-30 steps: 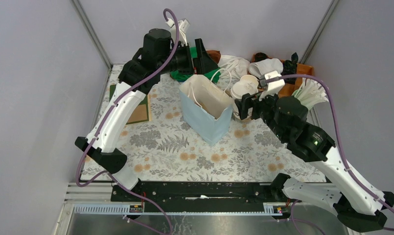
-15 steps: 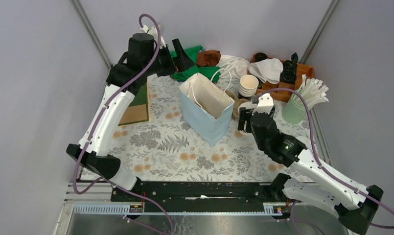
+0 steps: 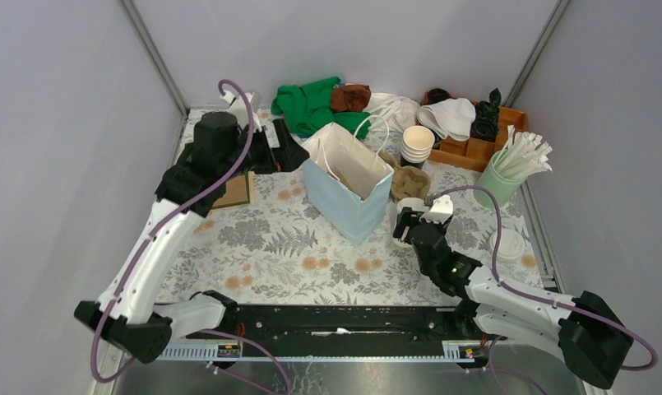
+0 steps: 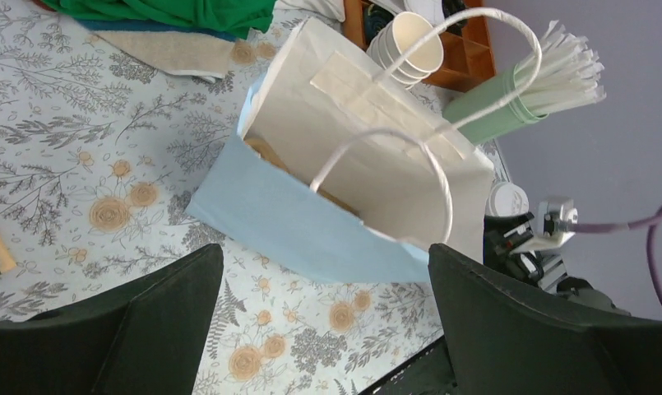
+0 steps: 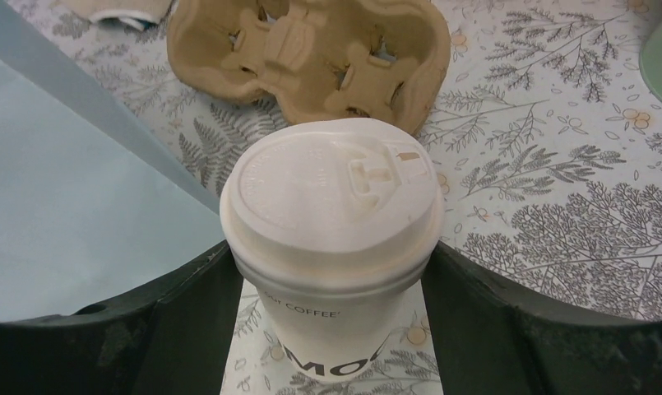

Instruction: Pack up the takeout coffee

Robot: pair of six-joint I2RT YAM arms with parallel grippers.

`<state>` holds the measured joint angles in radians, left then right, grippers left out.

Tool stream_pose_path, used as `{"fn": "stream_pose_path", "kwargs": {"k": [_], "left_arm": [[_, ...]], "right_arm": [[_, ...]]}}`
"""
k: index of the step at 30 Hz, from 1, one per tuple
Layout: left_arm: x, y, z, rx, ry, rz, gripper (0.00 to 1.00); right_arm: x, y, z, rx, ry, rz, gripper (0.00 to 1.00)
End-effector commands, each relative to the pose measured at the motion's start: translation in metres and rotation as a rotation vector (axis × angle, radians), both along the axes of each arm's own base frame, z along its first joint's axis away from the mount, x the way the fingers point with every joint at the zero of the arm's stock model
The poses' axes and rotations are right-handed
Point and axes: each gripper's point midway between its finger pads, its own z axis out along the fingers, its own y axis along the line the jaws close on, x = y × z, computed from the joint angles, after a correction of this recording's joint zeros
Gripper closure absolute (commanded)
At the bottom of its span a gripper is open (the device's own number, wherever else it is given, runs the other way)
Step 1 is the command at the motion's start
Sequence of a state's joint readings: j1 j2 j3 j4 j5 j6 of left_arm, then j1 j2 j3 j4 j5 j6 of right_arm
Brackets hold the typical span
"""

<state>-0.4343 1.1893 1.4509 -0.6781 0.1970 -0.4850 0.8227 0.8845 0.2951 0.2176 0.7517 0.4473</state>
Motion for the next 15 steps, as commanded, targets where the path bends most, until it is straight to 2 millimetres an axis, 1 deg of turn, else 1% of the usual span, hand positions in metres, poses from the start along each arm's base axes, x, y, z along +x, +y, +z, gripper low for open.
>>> {"fn": "stream_pose_path", "kwargs": {"k": [1, 5, 8, 11, 12, 15], "left_arm": [[-0.008, 0.004, 0.024, -0.041, -0.147, -0.017, 0.01], [-0.015, 0.009, 0.02, -0.026, -0.162, -0.018, 0.01], [-0.017, 0.01, 0.014, -0.02, -0.155, -0.019, 0.01], [-0.018, 0.011, 0.007, -0.018, -0.153, -0.018, 0.01], [-0.019, 0.011, 0.005, -0.017, -0.154, -0.018, 0.01], [-0.019, 0.011, -0.001, -0.016, -0.151, -0.019, 0.01]], "right_arm": [[0.021, 0.004, 0.025, 0.09, -0.156, -0.068, 0.34], [0.025, 0.006, 0.026, 0.04, -0.188, -0.037, 0.29], [0.024, 0.009, 0.019, 0.027, -0.19, -0.007, 0.26], [0.021, 0.014, 0.012, 0.054, -0.183, 0.024, 0.22], [0.019, 0.015, 0.01, 0.065, -0.182, 0.031, 0.2], [0.016, 0.016, 0.007, 0.083, -0.168, 0.043, 0.08]]}}
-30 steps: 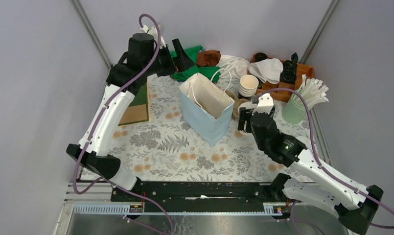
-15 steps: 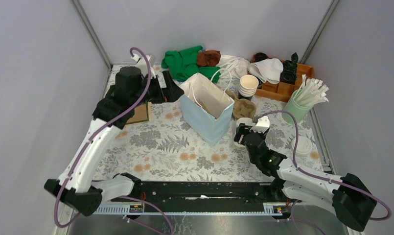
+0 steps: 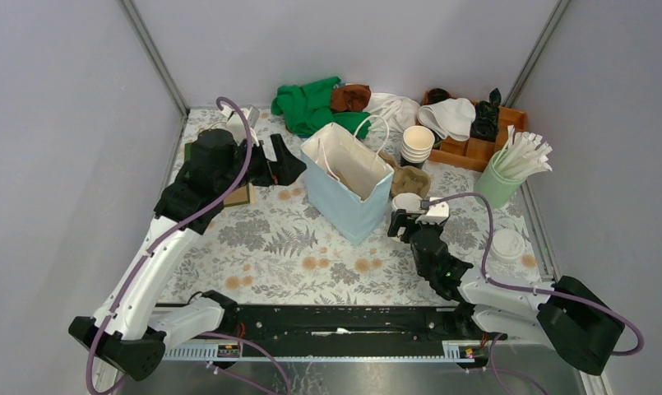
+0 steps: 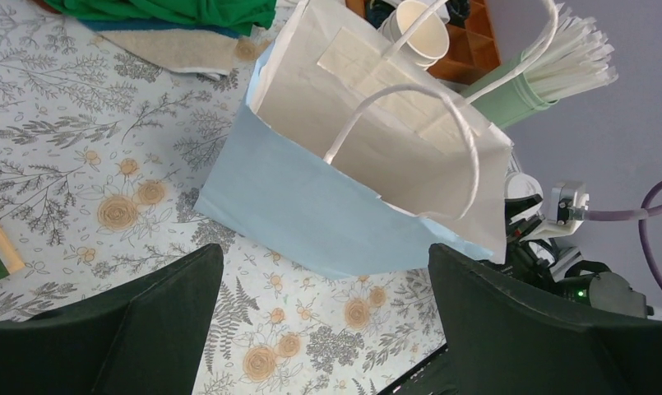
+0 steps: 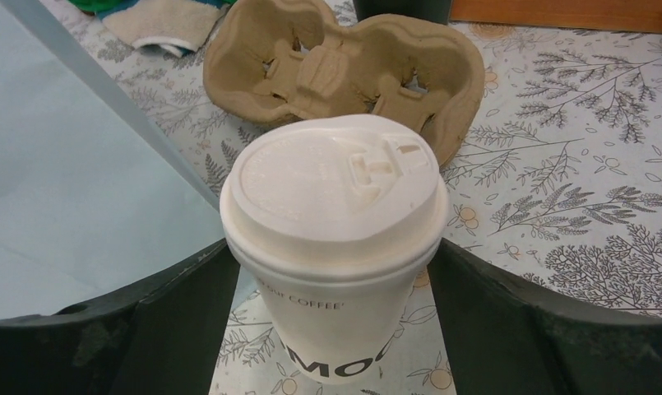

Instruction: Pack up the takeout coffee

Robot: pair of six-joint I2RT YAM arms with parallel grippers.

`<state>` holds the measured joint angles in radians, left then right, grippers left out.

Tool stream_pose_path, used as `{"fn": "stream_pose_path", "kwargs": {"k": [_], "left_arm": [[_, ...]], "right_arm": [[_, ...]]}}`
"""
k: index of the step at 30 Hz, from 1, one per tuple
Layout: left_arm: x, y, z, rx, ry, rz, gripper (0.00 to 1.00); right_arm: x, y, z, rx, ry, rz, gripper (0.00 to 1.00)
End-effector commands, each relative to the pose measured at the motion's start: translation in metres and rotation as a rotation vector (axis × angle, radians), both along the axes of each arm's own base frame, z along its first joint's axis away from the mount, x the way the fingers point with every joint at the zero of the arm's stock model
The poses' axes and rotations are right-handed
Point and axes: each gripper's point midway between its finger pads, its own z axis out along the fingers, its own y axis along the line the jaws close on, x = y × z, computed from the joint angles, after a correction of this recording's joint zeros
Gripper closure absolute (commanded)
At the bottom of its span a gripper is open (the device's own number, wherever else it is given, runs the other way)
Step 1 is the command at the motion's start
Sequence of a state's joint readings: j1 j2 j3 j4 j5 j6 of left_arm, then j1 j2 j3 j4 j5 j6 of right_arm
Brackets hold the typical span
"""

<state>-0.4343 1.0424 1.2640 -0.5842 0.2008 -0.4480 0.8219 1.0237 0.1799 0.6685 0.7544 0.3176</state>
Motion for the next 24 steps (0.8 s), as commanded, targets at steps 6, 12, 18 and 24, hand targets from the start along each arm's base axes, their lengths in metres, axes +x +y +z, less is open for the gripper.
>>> {"fn": "stream_pose_path", "kwargs": {"k": [6, 12, 18, 24], "left_arm": [[0.003, -0.001, 0.008, -0.014, -0.07, -0.012, 0.01], [0.003, -0.001, 0.009, -0.013, -0.077, -0.011, 0.01], [0.004, -0.004, 0.009, -0.025, -0.081, -0.017, 0.01], [0.003, -0.002, 0.008, -0.008, -0.076, -0.018, 0.01]], "right_arm": [[-0.009, 0.004, 0.002, 0.095, 0.083, -0.005, 0.0], [-0.024, 0.005, -0.002, 0.125, 0.167, 0.023, 0.03], [-0.014, -0.003, -0.006, 0.04, 0.207, -0.067, 0.06], [-0.009, 0.002, 0.008, -0.005, 0.343, -0.085, 0.0]]}}
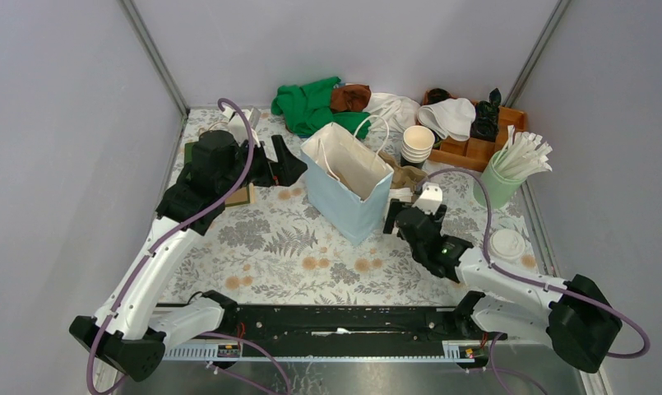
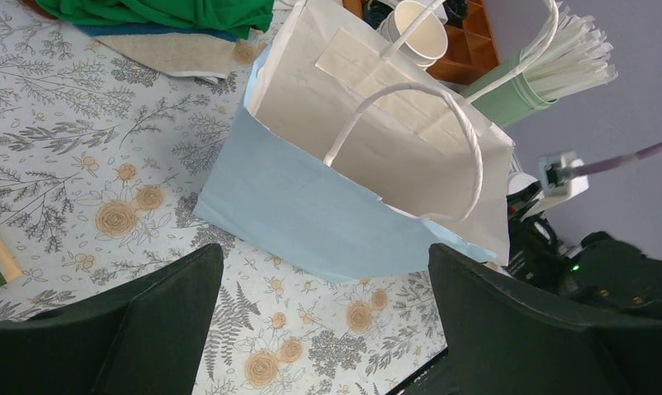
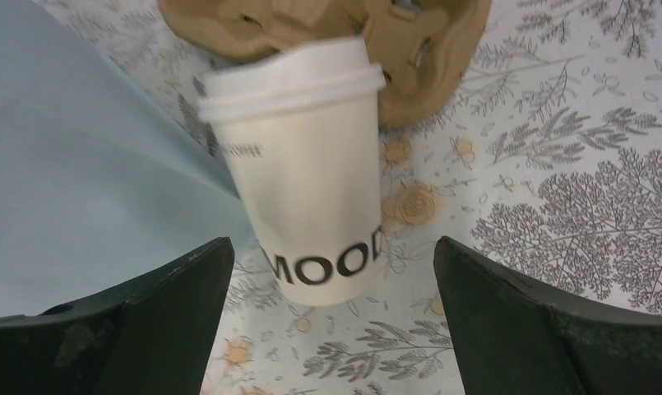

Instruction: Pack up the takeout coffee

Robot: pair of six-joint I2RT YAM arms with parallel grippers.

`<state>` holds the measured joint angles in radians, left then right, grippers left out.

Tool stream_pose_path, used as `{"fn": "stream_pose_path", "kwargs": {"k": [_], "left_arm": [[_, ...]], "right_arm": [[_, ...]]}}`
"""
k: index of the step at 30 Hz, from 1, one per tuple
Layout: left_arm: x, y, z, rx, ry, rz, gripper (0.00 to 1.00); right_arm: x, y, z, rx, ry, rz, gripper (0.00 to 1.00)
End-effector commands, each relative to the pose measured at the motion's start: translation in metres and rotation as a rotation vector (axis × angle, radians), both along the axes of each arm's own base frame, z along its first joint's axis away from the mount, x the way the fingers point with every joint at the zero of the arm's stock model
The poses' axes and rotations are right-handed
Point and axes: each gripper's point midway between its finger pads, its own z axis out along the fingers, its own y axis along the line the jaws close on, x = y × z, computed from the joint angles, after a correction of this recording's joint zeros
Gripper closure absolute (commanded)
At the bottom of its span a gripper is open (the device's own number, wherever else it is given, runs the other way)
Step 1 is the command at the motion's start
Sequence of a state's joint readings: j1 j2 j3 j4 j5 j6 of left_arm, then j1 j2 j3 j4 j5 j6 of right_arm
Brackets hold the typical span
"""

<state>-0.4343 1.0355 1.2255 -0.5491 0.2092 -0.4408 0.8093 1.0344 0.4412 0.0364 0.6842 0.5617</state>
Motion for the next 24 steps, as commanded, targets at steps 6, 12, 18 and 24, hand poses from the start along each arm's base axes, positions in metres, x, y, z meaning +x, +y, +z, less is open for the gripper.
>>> {"fn": "stream_pose_path", "kwargs": {"k": [6, 12, 18, 24], "left_arm": [[-0.002, 0.0, 0.003, 0.005, -0.04, -0.018, 0.01], [-0.008, 0.008, -0.006, 0.02, -0.022, 0.003, 0.01], [-0.016, 0.009, -0.022, 0.011, 0.026, 0.001, 0.01], [-0.028, 0.003, -0.034, -0.036, 0.069, -0.032, 0.01]], "right_arm": [[0.013, 0.004, 0.024, 0.12, 0.111, 0.025, 0.01], [0.021, 0.01, 0.017, 0.123, 0.155, 0.102, 0.06], [0.034, 0.017, 0.002, 0.116, 0.207, 0.162, 0.05], [0.051, 0.022, -0.008, 0.126, 0.19, 0.178, 0.14]]}}
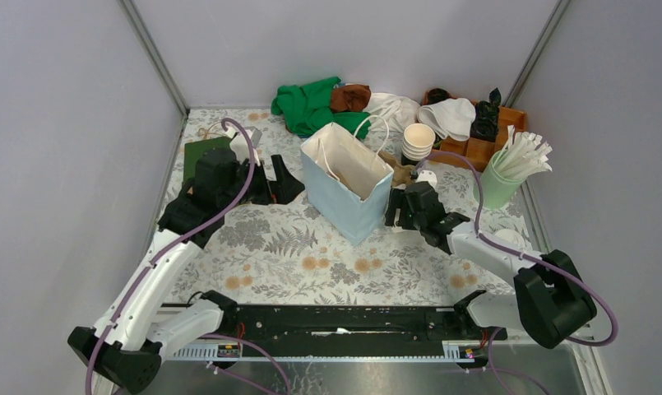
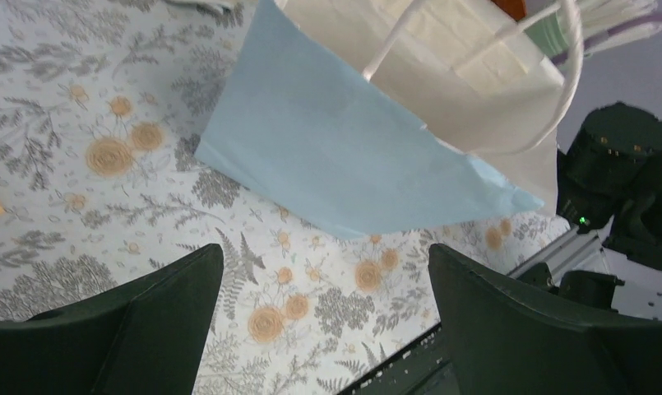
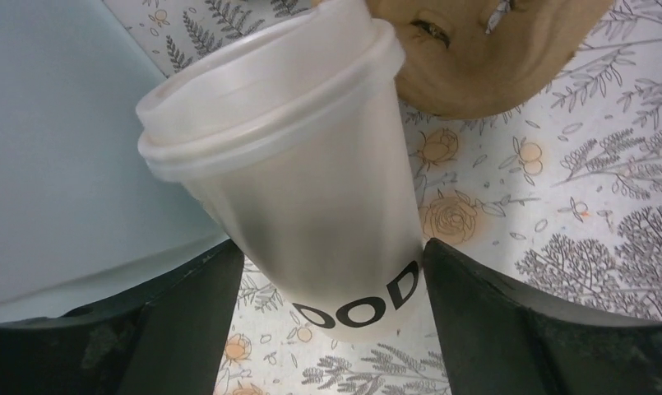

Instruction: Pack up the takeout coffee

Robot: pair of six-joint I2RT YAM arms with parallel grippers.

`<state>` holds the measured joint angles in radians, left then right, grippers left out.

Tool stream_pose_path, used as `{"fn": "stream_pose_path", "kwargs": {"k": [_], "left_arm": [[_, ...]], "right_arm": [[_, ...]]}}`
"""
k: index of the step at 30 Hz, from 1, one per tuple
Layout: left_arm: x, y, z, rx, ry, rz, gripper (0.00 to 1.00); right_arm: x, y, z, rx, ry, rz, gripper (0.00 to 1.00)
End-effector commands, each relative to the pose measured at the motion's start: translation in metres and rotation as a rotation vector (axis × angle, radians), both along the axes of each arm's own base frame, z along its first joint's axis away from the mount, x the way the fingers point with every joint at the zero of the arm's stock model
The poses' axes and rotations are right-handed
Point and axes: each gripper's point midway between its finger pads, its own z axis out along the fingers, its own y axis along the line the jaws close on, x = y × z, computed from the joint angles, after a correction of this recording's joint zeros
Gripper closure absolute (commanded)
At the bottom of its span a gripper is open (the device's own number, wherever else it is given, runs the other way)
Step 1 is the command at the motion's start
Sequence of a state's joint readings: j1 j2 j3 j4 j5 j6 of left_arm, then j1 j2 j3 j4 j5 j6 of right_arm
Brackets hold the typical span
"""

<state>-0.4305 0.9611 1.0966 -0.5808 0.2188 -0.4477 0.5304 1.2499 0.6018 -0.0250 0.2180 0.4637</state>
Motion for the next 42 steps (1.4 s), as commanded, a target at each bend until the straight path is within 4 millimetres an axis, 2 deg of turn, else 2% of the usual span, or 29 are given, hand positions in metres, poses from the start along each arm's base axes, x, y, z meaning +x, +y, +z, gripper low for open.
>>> {"fn": "stream_pose_path", "kwargs": {"k": [1, 6, 12, 15, 17, 19, 22, 24, 28, 31, 33, 37, 42], "left_arm": [[-0.01, -0.008, 0.004, -0.082, -0.004, -0.036, 0.01], [-0.026, -0.018, -0.015, -0.172, 0.055, -0.079, 0.01], [-0.047, -0.048, -0.041, -0.266, 0.093, -0.169, 0.01], [-0.056, -0.066, -0.042, -0.295, 0.084, -0.203, 0.01], [-0.063, -0.081, -0.041, -0.323, 0.074, -0.243, 0.01], [-0.068, -0.093, -0.051, -0.319, 0.068, -0.26, 0.02], [-0.07, -0.11, -0.076, -0.303, 0.07, -0.268, 0.06], [-0.072, -0.123, -0.088, -0.309, 0.074, -0.282, 0.12], [-0.073, -0.149, -0.1, -0.3, 0.048, -0.303, 0.27], [-0.074, -0.166, -0.107, -0.295, 0.032, -0.311, 0.33], [-0.072, -0.175, -0.113, -0.294, 0.032, -0.312, 0.38], [-0.058, -0.186, -0.131, -0.287, 0.037, -0.267, 0.5], [-0.031, -0.182, -0.149, -0.241, 0.01, -0.149, 0.54]], "right_arm": [[0.027, 0.014, 0.017, 0.048, -0.091, 0.04, 0.17], [0.03, 0.008, 0.028, 0.045, -0.18, 0.038, 0.25], [0.016, -0.006, 0.049, 0.073, -0.346, 0.038, 0.27], [0.008, -0.012, 0.065, 0.102, -0.433, 0.038, 0.27], [0.003, -0.017, 0.069, 0.098, -0.434, 0.029, 0.29], [-0.002, -0.023, 0.065, 0.084, -0.391, 0.004, 0.3], [-0.013, -0.022, 0.05, 0.083, -0.292, 0.008, 0.31], [-0.018, -0.02, 0.04, 0.104, -0.244, -0.002, 0.3], [-0.031, -0.026, 0.024, 0.089, -0.139, -0.036, 0.3], [-0.044, -0.029, 0.017, 0.093, -0.055, -0.064, 0.2], [-0.052, -0.032, 0.015, 0.087, -0.006, -0.086, 0.17], [-0.063, -0.038, 0.014, 0.057, 0.067, -0.106, 0.09], [-0.062, -0.029, 0.02, 0.057, 0.112, -0.069, 0.05]]}}
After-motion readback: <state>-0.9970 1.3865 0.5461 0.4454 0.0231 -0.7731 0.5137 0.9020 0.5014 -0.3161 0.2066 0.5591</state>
